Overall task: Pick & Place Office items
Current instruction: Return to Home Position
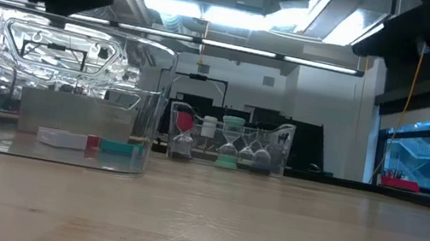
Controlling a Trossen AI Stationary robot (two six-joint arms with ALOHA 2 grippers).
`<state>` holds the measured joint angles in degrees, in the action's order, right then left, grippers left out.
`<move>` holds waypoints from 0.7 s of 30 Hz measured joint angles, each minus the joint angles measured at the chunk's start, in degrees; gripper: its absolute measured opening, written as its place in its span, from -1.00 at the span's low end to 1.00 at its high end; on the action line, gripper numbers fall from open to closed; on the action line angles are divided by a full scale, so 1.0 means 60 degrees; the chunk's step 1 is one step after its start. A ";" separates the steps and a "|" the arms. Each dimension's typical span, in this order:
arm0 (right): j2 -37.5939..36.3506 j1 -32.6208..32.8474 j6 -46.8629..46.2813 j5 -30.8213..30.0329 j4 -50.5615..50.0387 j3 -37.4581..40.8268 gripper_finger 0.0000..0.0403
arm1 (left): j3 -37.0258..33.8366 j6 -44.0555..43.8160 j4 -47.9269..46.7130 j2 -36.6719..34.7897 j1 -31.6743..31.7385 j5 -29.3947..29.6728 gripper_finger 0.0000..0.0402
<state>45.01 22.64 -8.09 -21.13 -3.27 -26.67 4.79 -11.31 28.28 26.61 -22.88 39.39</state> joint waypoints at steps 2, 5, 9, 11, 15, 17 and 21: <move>-0.0094 -0.0162 0.0101 0.0233 0.0510 0.0349 0.74 | -0.0330 0.0018 0.0395 0.0000 -0.0067 -0.0083 -0.32; -0.0157 -0.0414 0.0162 0.0484 0.1193 0.0817 0.74 | -0.0722 0.0019 0.0940 0.0000 -0.0128 -0.0266 -0.32; -0.0159 -0.0711 0.0188 0.0602 0.1663 0.1266 0.74 | -0.0706 0.0092 0.0923 0.0001 -0.0145 -0.0301 -0.32; -0.0159 -0.0870 0.0244 0.0606 0.1968 0.1561 0.74 | -0.0706 0.0098 0.0895 0.0027 -0.0145 -0.0276 -0.32; -0.0159 -0.1250 0.0240 0.0606 0.2538 0.2155 0.74 | -0.0706 0.0015 0.0677 0.0025 -0.0145 -0.0192 -0.32; -0.0159 -0.1434 0.0113 0.0635 0.2765 0.2464 0.74 | -0.0706 -0.0176 0.0659 0.0025 -0.0145 -0.0111 -0.32; -0.0159 -0.1687 -0.0005 0.1008 0.3879 0.3062 0.74 | -0.0706 -0.0681 0.0623 0.0025 -0.0145 -0.0082 -0.32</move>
<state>44.05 12.52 -8.12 -15.09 20.00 -8.30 0.56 -15.39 32.02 26.76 -23.75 38.89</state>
